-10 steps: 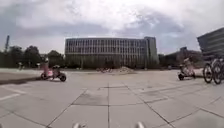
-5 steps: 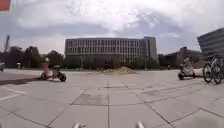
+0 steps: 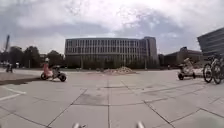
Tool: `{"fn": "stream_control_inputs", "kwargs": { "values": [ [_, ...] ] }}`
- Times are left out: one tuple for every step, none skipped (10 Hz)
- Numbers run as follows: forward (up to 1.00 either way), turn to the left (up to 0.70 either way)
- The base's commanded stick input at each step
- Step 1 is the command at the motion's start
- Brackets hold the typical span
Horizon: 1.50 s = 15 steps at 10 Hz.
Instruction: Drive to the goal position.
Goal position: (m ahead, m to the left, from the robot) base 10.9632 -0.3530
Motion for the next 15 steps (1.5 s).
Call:
{"fn": "stream_control_inputs", "kwargs": {
  "values": [
    [0.70,0.00],
    [0.70,0.00],
    [0.70,0.00],
    [0.70,0.00],
    [0.70,0.00],
    [0.70,0.00],
    [0.70,0.00],
    [0.70,0.00],
    [0.70,0.00],
    [0.70,0.00],
    [0.70,0.00],
    [0.70,0.00],
    [0.70,0.00],
    [0.70,0.00],
    [0.70,0.00]
  ]
}}
